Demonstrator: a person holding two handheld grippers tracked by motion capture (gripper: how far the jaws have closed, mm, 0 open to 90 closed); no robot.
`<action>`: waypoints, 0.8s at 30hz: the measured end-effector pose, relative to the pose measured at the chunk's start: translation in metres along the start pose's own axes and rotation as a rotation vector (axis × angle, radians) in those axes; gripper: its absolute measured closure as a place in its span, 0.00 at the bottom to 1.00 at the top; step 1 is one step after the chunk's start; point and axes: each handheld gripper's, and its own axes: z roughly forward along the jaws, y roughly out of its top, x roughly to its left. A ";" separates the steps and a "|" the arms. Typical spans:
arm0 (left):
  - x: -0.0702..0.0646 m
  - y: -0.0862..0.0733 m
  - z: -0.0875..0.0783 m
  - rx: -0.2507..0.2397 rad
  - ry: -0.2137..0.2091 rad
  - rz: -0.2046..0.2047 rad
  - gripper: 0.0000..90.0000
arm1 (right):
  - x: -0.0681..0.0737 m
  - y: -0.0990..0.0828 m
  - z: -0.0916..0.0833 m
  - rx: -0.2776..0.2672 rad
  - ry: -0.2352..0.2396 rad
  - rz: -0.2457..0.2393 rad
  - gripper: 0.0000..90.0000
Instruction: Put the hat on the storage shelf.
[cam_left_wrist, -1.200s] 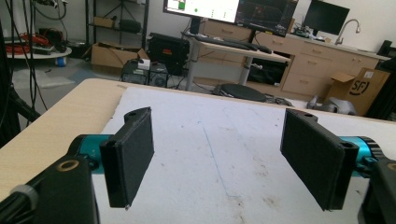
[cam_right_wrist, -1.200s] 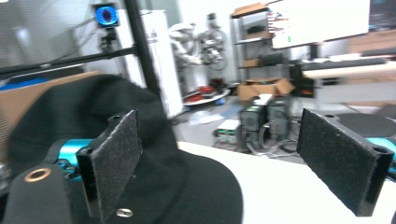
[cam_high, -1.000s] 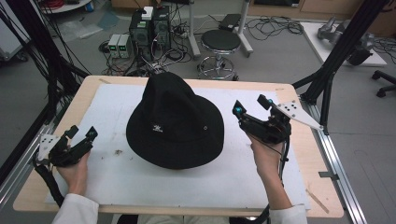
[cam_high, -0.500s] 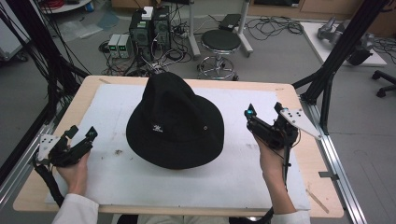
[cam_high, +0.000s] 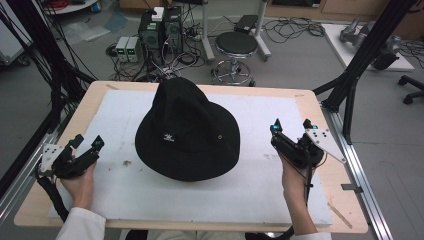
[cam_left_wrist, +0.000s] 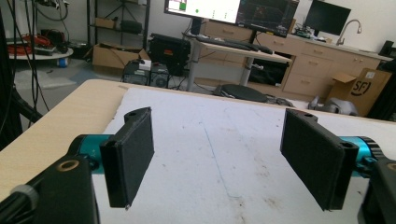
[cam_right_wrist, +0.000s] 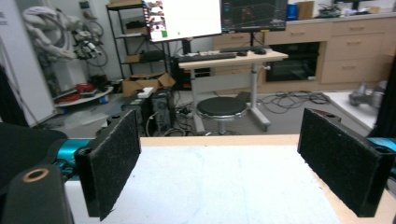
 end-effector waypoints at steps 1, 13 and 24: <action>0.000 0.000 0.000 0.000 0.000 0.000 0.29 | -0.001 -0.002 0.000 0.002 -0.006 0.001 0.14; -0.001 0.000 0.000 0.001 -0.002 0.001 0.29 | -0.014 -0.023 -0.002 0.038 -0.045 -0.006 0.15; -0.001 0.000 0.000 0.001 -0.004 -0.004 0.29 | -0.015 -0.046 0.001 0.070 -0.038 -0.018 0.14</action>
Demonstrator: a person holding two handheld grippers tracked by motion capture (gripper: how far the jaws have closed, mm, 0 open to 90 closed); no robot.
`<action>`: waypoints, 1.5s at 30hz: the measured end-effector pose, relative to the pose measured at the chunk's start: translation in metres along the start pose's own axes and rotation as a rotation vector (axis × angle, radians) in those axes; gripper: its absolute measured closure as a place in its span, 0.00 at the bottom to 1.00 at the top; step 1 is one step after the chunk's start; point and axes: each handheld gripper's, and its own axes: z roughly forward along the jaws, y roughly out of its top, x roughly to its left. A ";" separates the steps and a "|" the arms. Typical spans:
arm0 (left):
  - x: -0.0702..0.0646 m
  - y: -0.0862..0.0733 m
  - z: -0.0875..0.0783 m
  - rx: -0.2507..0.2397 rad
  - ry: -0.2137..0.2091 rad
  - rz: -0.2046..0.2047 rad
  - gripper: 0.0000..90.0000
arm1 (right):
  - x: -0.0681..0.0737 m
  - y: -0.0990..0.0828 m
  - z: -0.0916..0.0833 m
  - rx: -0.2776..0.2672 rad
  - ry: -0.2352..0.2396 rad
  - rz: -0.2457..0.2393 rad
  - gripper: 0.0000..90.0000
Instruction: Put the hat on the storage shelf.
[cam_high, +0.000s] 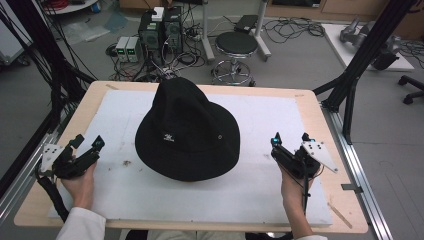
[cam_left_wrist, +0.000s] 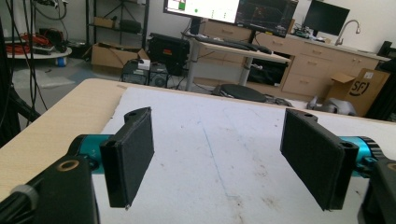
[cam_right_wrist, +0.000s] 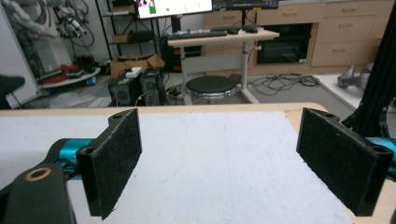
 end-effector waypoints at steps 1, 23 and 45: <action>0.000 0.000 0.000 0.001 0.001 0.000 0.29 | 0.000 -0.003 0.001 0.007 0.003 -0.004 0.14; 0.000 -0.001 0.001 0.001 -0.002 -0.007 0.29 | -0.002 -0.037 0.012 0.095 -0.018 -0.027 0.13; 0.000 -0.001 0.001 0.011 -0.002 -0.001 0.29 | -0.015 -0.042 0.014 0.128 -0.033 0.031 0.13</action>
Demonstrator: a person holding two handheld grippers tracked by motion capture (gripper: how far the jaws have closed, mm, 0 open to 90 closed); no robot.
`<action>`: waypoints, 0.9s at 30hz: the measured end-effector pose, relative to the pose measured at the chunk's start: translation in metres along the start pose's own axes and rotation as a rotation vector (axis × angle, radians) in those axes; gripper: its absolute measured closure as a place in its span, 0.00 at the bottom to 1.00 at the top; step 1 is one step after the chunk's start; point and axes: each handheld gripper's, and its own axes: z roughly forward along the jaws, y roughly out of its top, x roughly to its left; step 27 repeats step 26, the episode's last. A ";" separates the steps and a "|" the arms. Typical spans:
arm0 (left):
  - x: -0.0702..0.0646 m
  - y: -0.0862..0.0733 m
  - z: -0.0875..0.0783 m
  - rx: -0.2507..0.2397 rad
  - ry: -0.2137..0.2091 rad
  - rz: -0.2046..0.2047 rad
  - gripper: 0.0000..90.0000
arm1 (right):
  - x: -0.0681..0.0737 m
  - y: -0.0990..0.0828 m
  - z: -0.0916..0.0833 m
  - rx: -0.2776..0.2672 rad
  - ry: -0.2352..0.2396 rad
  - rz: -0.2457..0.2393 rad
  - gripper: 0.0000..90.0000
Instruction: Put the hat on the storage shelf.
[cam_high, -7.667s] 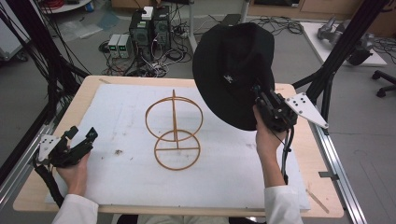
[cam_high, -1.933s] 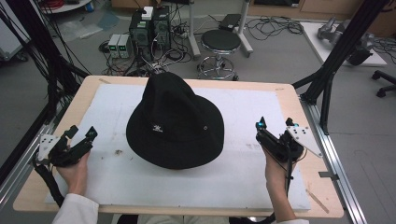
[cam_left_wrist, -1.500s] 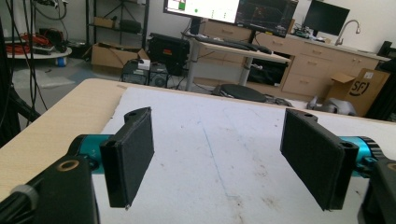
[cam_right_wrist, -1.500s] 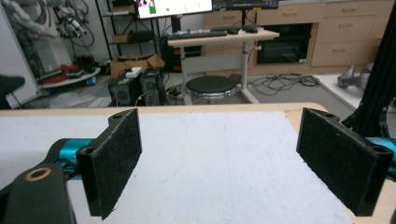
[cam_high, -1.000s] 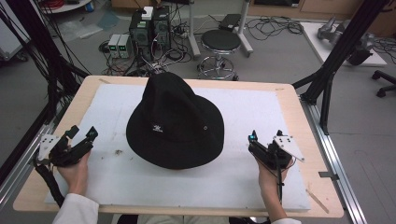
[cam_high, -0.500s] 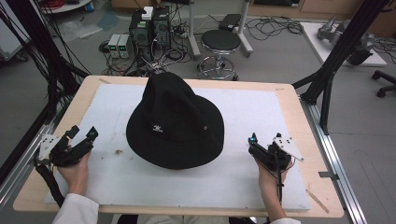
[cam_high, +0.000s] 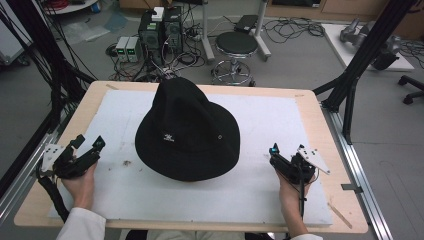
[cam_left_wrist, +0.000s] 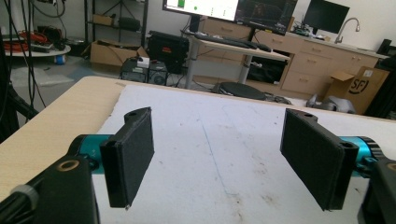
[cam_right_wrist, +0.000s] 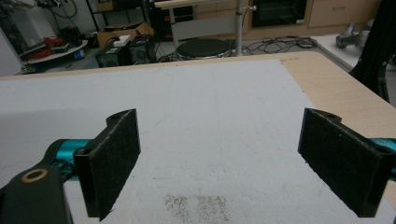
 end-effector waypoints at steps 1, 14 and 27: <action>0.000 0.000 0.000 0.000 0.000 -0.001 0.29 | 0.000 0.000 0.000 0.001 0.003 0.002 0.13; -0.002 -0.001 -0.003 0.004 -0.008 0.003 0.29 | 0.000 -0.002 -0.003 0.019 0.013 0.011 0.13; -0.002 -0.001 -0.009 0.000 -0.005 0.000 0.29 | 0.002 -0.003 -0.006 0.016 0.027 0.007 0.13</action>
